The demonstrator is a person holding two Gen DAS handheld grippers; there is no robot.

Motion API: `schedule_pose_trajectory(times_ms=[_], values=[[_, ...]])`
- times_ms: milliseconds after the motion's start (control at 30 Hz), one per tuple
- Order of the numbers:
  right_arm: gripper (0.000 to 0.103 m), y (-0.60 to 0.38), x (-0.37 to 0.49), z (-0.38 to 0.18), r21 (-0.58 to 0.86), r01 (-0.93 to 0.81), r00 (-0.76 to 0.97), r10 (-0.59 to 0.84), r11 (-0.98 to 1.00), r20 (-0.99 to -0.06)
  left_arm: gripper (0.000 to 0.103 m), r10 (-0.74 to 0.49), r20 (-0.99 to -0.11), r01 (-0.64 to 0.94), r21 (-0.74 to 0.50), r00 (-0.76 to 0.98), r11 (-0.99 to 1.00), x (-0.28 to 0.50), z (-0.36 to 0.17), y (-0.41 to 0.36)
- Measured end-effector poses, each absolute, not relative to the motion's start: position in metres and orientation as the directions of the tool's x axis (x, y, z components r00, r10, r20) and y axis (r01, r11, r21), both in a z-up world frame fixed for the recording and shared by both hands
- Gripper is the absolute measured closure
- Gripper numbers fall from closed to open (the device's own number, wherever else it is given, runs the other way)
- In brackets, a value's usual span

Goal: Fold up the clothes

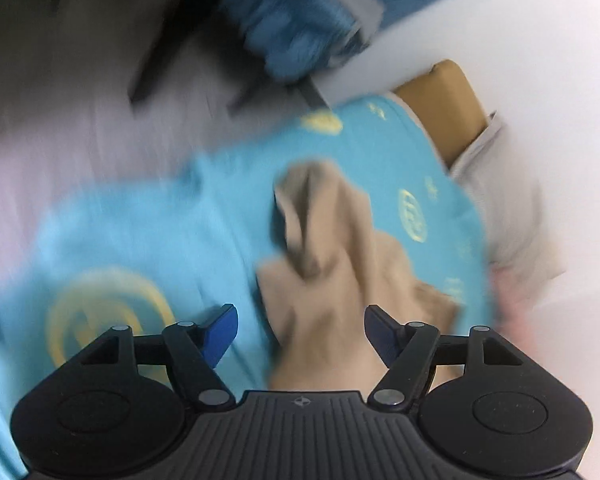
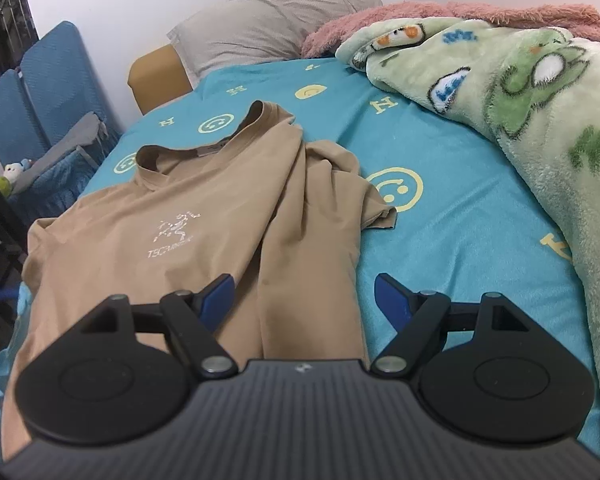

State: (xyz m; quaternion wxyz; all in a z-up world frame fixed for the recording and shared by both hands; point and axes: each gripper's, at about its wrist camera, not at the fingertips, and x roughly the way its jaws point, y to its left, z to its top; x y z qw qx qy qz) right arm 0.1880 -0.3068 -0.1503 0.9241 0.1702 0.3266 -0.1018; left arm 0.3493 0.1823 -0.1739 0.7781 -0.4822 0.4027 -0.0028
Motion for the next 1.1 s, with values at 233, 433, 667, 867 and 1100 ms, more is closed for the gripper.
schedule_pose_trajectory(times_ms=[233, 433, 667, 867, 1100], values=[[0.025, -0.298, 0.187, -0.155, 0.229, 0.284, 0.752, -0.068, 0.931, -0.656, 0.028, -0.485, -0.582, -0.342, -0.798, 0.653, 0.497, 0.372, -0.193, 0.159], [0.025, -0.294, 0.19, -0.159, 0.206, 0.288, 0.739, -0.08, 0.935, -0.669, 0.025, -0.396, -0.49, -0.363, -0.862, 0.777, 0.354, 0.363, -0.201, 0.175], [0.025, -0.28, 0.197, -0.167, 0.163, 0.262, 0.725, -0.082, 0.951, -0.684, 0.036, -0.453, -0.492, -0.281, -0.844, 0.743, 0.457, 0.38, -0.203, 0.165], [0.025, -0.275, 0.198, -0.17, 0.139, 0.259, 0.716, -0.093, 0.956, -0.691, 0.091, -0.391, -0.501, -0.317, -0.837, 0.772, 0.446, 0.38, -0.198, 0.178], [0.025, -0.276, 0.198, -0.171, 0.147, 0.267, 0.715, -0.094, 0.953, -0.692, 0.096, -0.189, -0.433, -0.245, -0.76, 0.881, 0.602, 0.369, -0.144, 0.193]])
